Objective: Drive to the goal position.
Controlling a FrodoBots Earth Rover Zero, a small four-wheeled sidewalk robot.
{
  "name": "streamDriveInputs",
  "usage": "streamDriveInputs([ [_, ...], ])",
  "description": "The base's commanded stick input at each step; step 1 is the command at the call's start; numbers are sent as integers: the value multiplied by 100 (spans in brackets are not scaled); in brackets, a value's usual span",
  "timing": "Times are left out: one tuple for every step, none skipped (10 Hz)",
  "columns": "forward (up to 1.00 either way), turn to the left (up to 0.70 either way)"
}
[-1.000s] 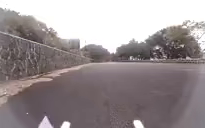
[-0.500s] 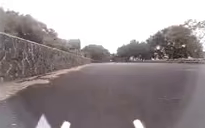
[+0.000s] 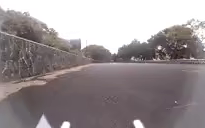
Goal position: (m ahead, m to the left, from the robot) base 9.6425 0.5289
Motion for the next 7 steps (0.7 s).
streamDriveInputs([
  [50,0],
  [50,0],
  [50,0],
  [50,0],
  [50,-27],
  [50,-50],
  [50,-50],
])
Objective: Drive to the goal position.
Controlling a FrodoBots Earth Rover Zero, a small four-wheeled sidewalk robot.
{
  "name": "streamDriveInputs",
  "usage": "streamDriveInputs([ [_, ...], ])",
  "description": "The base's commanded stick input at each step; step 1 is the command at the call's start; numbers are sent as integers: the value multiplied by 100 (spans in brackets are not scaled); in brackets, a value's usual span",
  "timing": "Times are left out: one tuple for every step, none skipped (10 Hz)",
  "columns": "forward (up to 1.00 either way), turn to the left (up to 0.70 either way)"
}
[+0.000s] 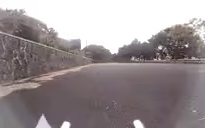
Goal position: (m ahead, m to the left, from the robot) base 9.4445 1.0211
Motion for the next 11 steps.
streamDriveInputs([
  [50,-44],
  [50,-36],
  [50,-27],
  [50,-13],
  [50,0],
  [50,0],
  [50,0],
  [50,0],
  [50,0],
  [50,0],
  [50,0],
])
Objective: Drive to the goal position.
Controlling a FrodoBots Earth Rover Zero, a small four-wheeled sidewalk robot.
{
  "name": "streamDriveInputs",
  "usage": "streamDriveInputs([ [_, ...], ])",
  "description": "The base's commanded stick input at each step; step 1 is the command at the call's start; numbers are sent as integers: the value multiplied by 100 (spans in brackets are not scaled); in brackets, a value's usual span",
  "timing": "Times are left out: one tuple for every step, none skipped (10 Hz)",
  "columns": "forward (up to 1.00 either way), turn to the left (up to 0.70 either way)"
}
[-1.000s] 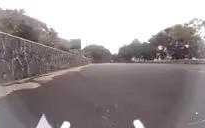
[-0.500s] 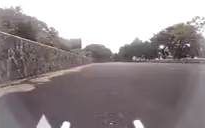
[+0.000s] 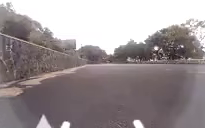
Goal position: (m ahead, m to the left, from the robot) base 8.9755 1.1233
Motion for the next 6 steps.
streamDriveInputs([
  [50,0],
  [50,0],
  [50,0],
  [50,0],
  [50,0],
  [50,0],
])
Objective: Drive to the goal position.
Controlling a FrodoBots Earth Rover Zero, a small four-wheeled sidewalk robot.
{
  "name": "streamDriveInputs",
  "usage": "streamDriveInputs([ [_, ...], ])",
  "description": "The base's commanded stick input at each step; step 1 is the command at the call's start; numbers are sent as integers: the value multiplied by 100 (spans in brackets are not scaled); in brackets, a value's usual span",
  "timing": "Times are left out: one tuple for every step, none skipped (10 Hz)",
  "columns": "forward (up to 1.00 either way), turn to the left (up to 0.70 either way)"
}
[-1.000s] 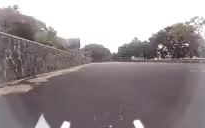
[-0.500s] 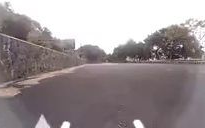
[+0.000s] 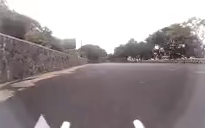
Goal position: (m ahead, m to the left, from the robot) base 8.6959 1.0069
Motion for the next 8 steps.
streamDriveInputs([
  [50,0],
  [50,0],
  [50,0],
  [50,0],
  [50,0],
  [50,0],
  [50,0],
  [50,-5],
])
